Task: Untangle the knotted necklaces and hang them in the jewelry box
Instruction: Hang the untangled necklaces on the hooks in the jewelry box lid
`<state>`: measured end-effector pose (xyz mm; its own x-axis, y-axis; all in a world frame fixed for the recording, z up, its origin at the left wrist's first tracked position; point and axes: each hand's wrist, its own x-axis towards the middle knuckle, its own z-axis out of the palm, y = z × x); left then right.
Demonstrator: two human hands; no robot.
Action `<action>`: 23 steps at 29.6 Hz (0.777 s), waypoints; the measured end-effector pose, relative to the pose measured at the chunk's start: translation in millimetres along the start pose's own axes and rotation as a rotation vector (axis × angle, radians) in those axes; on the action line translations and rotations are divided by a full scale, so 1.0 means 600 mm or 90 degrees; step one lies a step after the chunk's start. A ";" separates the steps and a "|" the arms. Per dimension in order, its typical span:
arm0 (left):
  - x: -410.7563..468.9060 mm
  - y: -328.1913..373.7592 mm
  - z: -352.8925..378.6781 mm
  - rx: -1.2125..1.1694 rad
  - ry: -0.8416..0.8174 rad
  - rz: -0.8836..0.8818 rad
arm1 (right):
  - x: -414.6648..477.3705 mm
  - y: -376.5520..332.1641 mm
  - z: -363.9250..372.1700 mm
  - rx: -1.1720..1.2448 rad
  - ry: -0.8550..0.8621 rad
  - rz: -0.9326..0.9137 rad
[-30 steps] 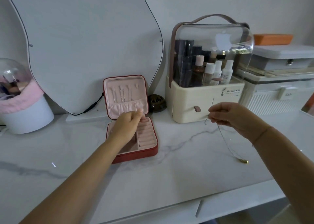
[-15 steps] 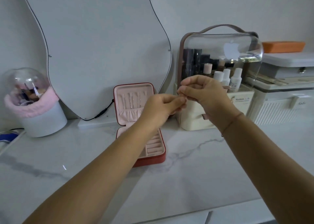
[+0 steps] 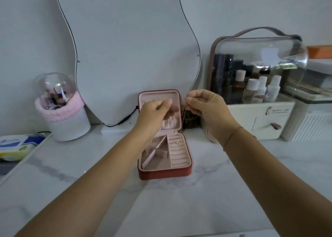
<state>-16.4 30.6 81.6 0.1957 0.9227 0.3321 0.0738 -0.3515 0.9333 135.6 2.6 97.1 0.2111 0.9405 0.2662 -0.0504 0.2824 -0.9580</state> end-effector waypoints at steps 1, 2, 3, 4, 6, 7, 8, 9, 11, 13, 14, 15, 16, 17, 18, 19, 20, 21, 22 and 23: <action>0.004 0.001 -0.003 -0.026 -0.002 -0.025 | 0.004 0.000 -0.003 0.023 -0.007 0.026; 0.009 0.005 -0.005 -0.080 -0.011 -0.061 | 0.008 -0.001 -0.005 0.061 -0.024 0.064; 0.016 0.010 -0.008 -0.144 -0.023 -0.098 | 0.013 -0.003 -0.007 0.110 -0.049 0.112; 0.023 0.016 -0.012 -0.196 -0.039 -0.131 | 0.018 -0.007 -0.008 0.158 -0.079 0.162; 0.034 0.031 -0.020 -0.231 -0.067 -0.166 | 0.025 -0.015 -0.008 0.216 -0.136 0.239; 0.040 0.038 -0.025 -0.215 -0.072 -0.168 | 0.029 -0.020 -0.008 0.229 -0.157 0.260; 0.045 0.044 -0.031 -0.188 -0.072 -0.164 | 0.032 -0.025 -0.006 0.238 -0.173 0.272; 0.050 0.050 -0.037 -0.166 -0.075 -0.157 | 0.035 -0.030 -0.004 0.244 -0.188 0.279; 0.060 0.057 -0.050 -0.169 -0.104 -0.153 | 0.041 -0.039 0.002 0.230 -0.210 0.280; 0.067 0.052 -0.057 -0.160 -0.123 -0.150 | 0.045 -0.037 0.010 0.148 -0.212 0.249; 0.068 0.045 -0.059 -0.134 -0.118 -0.147 | 0.046 -0.029 0.013 0.094 -0.214 0.229; 0.066 0.035 -0.059 -0.097 -0.111 -0.142 | 0.044 -0.018 0.016 0.039 -0.220 0.211; 0.062 0.021 -0.060 -0.049 -0.102 -0.134 | 0.042 -0.002 0.018 -0.019 -0.231 0.195; 0.057 0.005 -0.060 0.008 -0.095 -0.124 | 0.040 0.016 0.019 -0.086 -0.243 0.178; 0.049 -0.013 -0.062 0.068 -0.091 -0.112 | 0.035 0.032 0.019 -0.163 -0.255 0.157; 0.040 -0.032 -0.064 0.123 -0.096 -0.101 | 0.030 0.050 0.019 -0.237 -0.263 0.134; 0.030 -0.052 -0.069 0.170 -0.114 -0.093 | 0.024 0.066 0.018 -0.295 -0.268 0.114; 0.020 -0.071 -0.072 0.207 -0.146 -0.089 | 0.018 0.081 0.017 -0.333 -0.274 0.102; 0.009 -0.089 -0.077 0.238 -0.183 -0.088 | 0.010 0.095 0.018 -0.356 -0.280 0.099; 0.000 -0.106 -0.082 0.274 -0.214 -0.084 | 0.003 0.108 0.019 -0.369 -0.284 0.096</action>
<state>-69.3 60.9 29.3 0.4533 0.8869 0.0892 0.4970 -0.3345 0.8007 121.8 24.5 36.5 -0.1807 0.9831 0.0280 0.5009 0.1165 -0.8576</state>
